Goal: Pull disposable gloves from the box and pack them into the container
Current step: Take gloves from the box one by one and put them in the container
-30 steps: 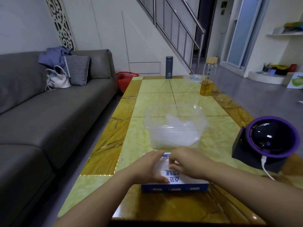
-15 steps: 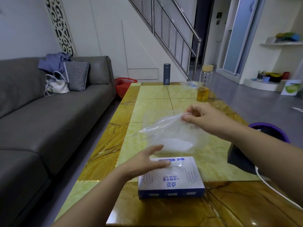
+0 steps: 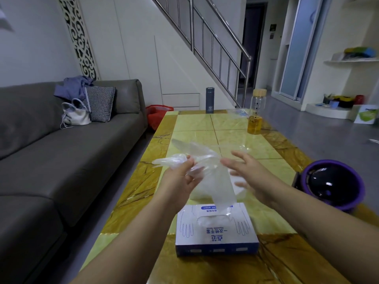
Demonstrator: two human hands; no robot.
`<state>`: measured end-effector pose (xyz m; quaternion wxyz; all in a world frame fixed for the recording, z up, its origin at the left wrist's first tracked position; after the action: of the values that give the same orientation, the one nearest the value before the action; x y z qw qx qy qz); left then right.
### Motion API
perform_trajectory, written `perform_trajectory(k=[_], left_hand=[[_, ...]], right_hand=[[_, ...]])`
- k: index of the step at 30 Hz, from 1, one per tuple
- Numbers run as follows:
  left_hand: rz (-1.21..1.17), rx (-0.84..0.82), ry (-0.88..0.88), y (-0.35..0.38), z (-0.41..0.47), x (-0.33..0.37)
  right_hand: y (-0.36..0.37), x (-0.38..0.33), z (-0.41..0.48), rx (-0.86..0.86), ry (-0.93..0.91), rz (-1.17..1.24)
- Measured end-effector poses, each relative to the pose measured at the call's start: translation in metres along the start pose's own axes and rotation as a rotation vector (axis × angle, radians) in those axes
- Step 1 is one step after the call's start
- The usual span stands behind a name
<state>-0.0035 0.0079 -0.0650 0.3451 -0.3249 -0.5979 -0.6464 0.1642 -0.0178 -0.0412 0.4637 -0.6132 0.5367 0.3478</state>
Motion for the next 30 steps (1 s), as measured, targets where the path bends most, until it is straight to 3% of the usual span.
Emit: perform_trajectory(k=[3,5,7,14,21,23,26,30], left_hand=[[-0.102,0.055,0.061,-0.001,0.003,0.01],[-0.16,0.09,0.082,-0.003,0.006,0.012],[-0.182,0.115,0.092,-0.002,0.007,0.012],[-0.192,0.209,0.193,0.001,0.006,0.025],[0.009,0.097,0.337,0.004,0.004,0.029],[-0.007,0.015,0.282,-0.001,0.003,0.028],[-0.119,-0.127,0.1,-0.018,0.005,0.028],[-0.266,-0.124,0.02,-0.048,0.011,0.036]], right_hand=[[0.01,0.036,-0.004,-0.173,0.371,0.404],[0.024,0.044,-0.01,-0.314,0.432,0.497],[0.033,0.038,-0.011,-0.4,0.372,0.602],[0.02,-0.011,-0.004,-0.25,0.028,0.882],[0.024,-0.047,-0.008,-0.179,-0.234,0.496],[0.019,-0.058,-0.008,-0.142,-0.287,0.312],[0.012,-0.072,-0.01,-0.263,-0.287,0.137],[0.001,-0.075,-0.01,-0.279,-0.345,-0.242]])
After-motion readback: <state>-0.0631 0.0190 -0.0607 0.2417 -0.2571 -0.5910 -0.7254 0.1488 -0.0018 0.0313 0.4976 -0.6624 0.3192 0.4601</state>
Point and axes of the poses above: each hand's wrist, its own z-axis towards the middle knuckle, its own y-axis out of the palm, x = y × z, the point moved 5 cm from there along z, towards the middle knuckle, and after that the axes turned 14 degrees about y, right-handed, at the moved point
